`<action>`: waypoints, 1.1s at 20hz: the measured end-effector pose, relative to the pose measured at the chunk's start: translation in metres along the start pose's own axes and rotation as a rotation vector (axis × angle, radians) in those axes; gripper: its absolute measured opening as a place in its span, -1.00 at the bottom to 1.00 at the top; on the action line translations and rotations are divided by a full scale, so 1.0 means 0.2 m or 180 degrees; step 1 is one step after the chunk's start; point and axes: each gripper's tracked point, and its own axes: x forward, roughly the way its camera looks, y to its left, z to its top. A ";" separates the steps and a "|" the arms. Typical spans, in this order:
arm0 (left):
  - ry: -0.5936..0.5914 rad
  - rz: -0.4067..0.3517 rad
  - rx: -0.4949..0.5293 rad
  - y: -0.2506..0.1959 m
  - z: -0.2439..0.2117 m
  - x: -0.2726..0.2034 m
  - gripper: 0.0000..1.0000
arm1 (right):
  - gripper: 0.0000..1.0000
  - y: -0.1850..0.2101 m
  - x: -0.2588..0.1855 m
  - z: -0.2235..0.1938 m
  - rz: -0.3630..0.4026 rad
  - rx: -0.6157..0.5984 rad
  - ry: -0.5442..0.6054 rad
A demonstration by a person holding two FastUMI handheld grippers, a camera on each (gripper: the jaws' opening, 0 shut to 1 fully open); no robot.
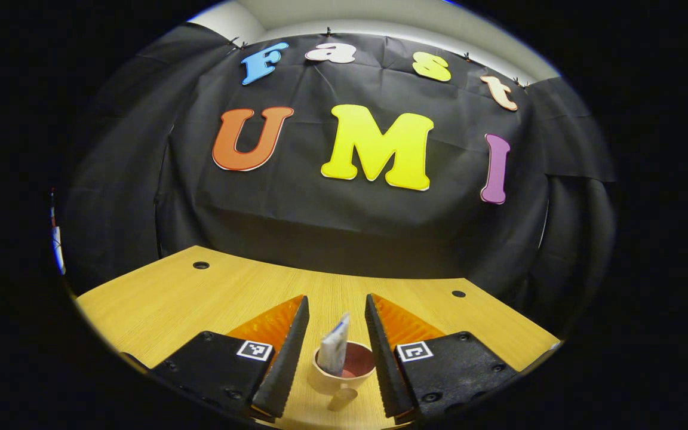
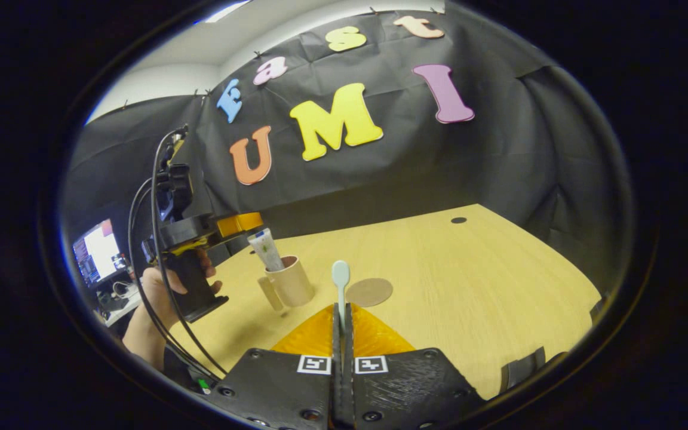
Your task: Put the toothbrush and toothpaste on the desktop into the cup, then pick up the cup and place it on the coaster on the desktop.
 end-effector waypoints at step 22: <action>-0.0358 0.0545 0.0221 0.50 0.13 -0.48 0.95 | -1.00 0.87 0.86 0.71 0.0705 -0.0804 -0.0915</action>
